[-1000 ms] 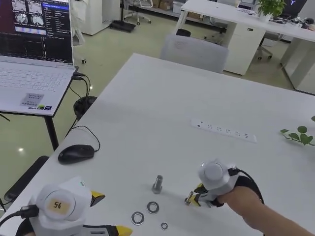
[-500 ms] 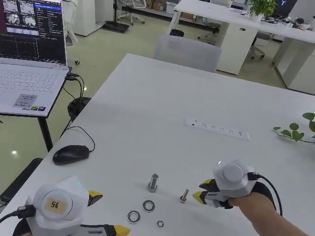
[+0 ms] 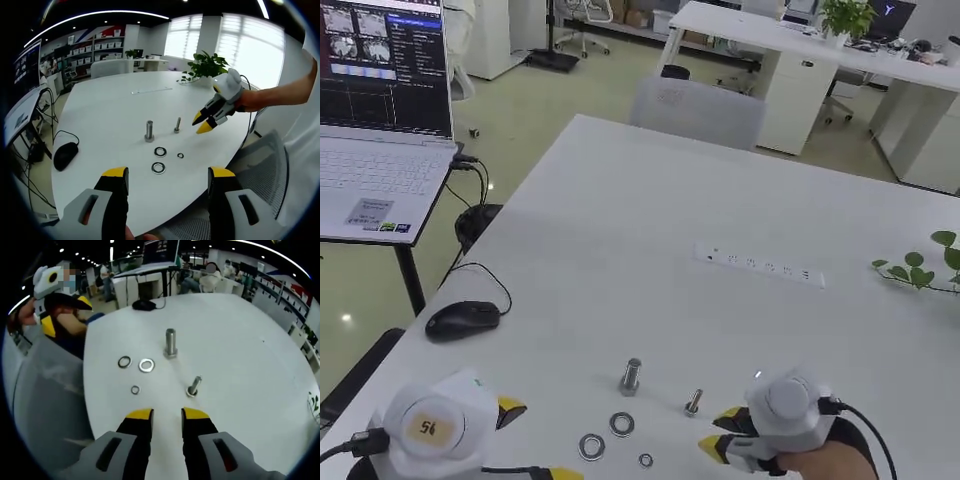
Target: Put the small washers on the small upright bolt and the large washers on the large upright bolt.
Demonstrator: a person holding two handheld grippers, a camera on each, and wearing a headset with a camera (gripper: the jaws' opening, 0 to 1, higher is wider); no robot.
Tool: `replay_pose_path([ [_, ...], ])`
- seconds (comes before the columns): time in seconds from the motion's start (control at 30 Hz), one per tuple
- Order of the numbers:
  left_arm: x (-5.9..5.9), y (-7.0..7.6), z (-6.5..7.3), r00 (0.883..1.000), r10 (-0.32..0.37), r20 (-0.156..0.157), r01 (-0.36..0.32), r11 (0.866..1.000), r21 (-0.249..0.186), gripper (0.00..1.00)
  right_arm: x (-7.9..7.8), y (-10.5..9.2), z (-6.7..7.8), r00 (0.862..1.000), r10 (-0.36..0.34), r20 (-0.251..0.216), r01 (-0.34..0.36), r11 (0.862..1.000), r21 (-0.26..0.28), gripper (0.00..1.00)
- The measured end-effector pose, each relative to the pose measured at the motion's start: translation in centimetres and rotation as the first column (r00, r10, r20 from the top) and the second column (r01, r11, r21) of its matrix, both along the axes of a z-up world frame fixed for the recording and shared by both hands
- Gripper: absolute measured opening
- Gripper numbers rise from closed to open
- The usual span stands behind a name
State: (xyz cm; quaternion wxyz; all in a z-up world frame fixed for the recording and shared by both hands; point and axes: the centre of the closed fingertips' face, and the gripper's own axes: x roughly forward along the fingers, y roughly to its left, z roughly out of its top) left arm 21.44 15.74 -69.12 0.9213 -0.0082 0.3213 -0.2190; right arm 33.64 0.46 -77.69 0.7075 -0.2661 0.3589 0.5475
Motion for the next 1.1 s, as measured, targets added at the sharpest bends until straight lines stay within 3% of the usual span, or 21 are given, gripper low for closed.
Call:
replay_pose_path([
  [0.4, -0.1, -0.1, 0.0, 1.0, -0.004, 0.0, 0.004, 1.0, 0.002, 0.64, -2.8, 2.2, -1.4, 0.998, 0.058, -0.038, -0.058, 0.998, 0.001, 0.23],
  [0.8, -0.2, -0.2, -0.3, 1.0, -0.004, -0.007, 0.004, 1.0, -0.002, 0.63, -3.0, 4.3, -1.7, 0.995, 0.096, -0.041, -0.096, 0.995, 0.005, 0.23],
  [0.97, -0.2, -0.2, -0.4, 1.0, -0.003, -0.01, 0.003, 1.0, -0.001, 0.63, -3.5, 5.4, -2.1, 0.987, 0.155, -0.039, -0.156, 0.988, -0.015, 0.23],
  [1.1, -0.2, -0.1, -0.4, 1.0, 0.002, -0.008, -0.002, 1.0, -0.002, 0.63, -4.1, 5.7, -3.1, 0.97, 0.24, -0.036, -0.242, 0.967, -0.072, 0.23],
])
